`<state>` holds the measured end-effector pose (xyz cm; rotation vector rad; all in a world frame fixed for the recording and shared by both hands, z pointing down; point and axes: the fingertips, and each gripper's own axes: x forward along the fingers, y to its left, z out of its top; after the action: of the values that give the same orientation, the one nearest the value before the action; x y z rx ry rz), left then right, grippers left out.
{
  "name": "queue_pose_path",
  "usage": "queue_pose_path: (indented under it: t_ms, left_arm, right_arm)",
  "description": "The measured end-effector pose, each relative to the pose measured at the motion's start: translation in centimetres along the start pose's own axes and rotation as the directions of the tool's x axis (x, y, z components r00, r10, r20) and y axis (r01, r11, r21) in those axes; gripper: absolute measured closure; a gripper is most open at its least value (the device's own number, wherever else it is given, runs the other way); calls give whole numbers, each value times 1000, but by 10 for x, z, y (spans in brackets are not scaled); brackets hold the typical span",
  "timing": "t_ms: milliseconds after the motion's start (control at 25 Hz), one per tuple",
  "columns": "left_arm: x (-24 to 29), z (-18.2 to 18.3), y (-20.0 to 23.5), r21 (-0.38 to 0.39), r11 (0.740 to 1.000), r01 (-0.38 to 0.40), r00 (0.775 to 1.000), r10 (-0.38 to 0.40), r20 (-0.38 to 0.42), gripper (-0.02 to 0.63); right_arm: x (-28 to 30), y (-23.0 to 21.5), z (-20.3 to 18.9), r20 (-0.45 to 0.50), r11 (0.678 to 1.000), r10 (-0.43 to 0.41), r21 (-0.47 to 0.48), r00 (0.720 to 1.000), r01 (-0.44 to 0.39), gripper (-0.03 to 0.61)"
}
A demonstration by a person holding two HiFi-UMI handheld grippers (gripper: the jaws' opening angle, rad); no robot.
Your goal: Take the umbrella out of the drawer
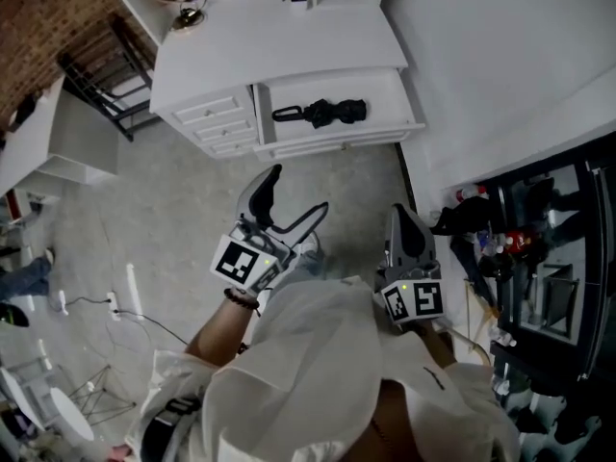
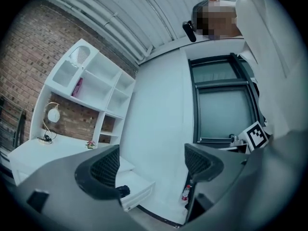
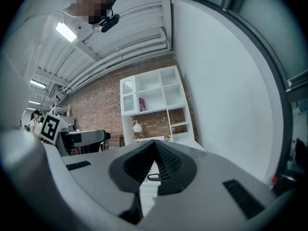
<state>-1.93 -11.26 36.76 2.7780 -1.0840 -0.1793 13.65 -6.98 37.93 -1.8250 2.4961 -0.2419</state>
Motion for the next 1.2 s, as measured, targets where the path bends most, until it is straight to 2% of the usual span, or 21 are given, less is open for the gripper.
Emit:
queue_pose_path:
  t_ms: [440, 760, 1200]
  left_arm:
    - [57, 3, 101, -40, 998, 57, 998, -58, -18, 209]
    - [96, 3, 136, -41, 996, 79, 997, -80, -22, 209]
    - [184, -21, 183, 7, 998, 57, 994, -56, -91, 209]
  right_arm:
    - [120, 6, -2, -47, 1000, -22, 15, 999, 23, 561]
    - [169, -4, -2, -89, 1000, -25, 3, 996, 25, 561]
    - [260, -55, -32, -183, 998, 58, 35, 981, -52, 561]
